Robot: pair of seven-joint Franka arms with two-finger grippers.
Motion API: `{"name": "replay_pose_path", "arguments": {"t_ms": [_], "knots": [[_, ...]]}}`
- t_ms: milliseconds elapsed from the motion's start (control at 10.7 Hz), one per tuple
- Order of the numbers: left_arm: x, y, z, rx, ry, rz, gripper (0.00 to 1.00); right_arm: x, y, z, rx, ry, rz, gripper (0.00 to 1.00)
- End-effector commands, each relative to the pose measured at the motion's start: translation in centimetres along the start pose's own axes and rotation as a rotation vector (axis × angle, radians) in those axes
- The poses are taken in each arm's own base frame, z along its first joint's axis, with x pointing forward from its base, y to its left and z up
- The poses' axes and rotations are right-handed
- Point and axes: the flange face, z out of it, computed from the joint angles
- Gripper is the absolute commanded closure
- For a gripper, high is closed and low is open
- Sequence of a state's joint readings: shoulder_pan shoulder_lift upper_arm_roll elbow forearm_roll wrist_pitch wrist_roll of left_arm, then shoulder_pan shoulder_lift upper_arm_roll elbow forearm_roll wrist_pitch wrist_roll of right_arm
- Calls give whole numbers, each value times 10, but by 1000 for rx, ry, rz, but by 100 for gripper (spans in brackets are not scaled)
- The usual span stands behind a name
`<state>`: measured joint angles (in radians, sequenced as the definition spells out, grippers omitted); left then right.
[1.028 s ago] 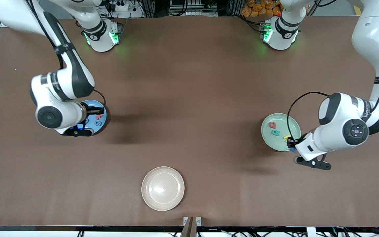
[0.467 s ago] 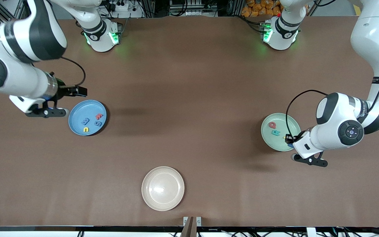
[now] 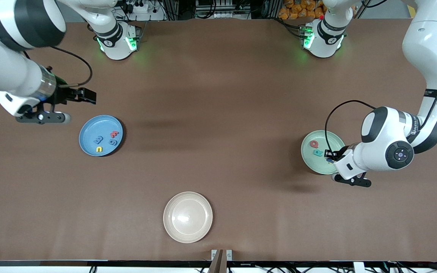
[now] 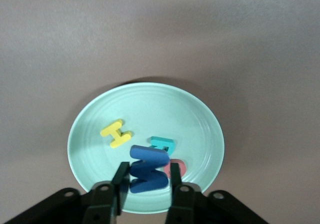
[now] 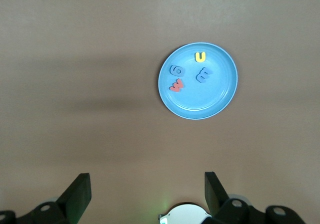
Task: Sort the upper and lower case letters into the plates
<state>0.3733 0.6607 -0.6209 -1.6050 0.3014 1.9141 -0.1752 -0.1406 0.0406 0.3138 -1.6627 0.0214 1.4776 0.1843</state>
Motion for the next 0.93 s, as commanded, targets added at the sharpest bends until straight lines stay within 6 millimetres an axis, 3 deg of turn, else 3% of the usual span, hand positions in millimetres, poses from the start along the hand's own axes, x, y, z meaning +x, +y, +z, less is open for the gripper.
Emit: {"name": "replay_pose_path", "arguments": {"t_ms": [0, 280, 467, 561, 654, 841], "knots": [[-9, 2, 0, -8, -25, -67, 0, -10, 3, -24, 22, 10, -1, 0], [-7, 6, -19, 7, 12, -62, 0, -10, 1, -29, 21, 17, -18, 0], [-5, 6, -67, 13, 97, -70, 0, -13, -9, -32, 12, 25, -31, 0], [-11, 15, -94, 25, 141, -61, 0, -13, -12, -33, 6, 29, -35, 0], [-18, 18, -122, 40, 182, -63, 0, -13, -12, -33, 4, 29, -31, 0], [-40, 27, -160, 68, 179, -62, 0, -13, 1, -34, 7, 30, -11, 0]]}}
